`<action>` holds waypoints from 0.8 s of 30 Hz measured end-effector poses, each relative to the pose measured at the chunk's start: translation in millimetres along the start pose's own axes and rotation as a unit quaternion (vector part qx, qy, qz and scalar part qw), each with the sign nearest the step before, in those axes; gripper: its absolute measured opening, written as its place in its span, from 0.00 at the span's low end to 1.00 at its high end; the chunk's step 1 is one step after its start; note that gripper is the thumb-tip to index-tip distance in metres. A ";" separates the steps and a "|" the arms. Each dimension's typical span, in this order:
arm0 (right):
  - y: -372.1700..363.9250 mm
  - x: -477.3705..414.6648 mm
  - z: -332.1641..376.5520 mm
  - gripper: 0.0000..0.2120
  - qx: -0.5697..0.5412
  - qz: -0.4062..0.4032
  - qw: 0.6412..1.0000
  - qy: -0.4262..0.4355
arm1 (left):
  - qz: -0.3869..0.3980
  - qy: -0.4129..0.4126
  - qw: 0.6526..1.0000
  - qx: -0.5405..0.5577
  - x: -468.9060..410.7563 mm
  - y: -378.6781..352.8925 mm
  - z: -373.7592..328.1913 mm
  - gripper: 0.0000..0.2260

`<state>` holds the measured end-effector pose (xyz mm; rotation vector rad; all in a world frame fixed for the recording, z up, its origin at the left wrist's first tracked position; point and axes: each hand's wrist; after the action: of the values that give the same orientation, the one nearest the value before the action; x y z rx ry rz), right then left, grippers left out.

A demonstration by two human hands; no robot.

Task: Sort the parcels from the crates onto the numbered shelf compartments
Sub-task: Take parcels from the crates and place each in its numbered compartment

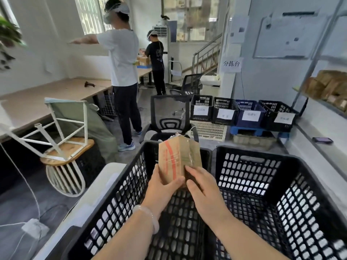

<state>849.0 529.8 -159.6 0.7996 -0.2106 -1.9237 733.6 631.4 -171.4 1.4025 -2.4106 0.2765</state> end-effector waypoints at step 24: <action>50.3 11.1 -8.9 0.28 -0.106 -0.070 0.990 -0.060 | 0.067 -0.021 0.997 0.014 32.1 -22.3 -14.5 0.40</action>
<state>888.5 497.7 -147.6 0.5706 -0.0208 -2.0885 741.0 599.4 -145.8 1.2730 -2.5494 0.3167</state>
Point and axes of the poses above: each hand's wrist, its own x-axis away from the middle knuckle, its own y-axis out of the back of the hand, z = x × y, and after that the axes turned 14 degrees about y, right-handed
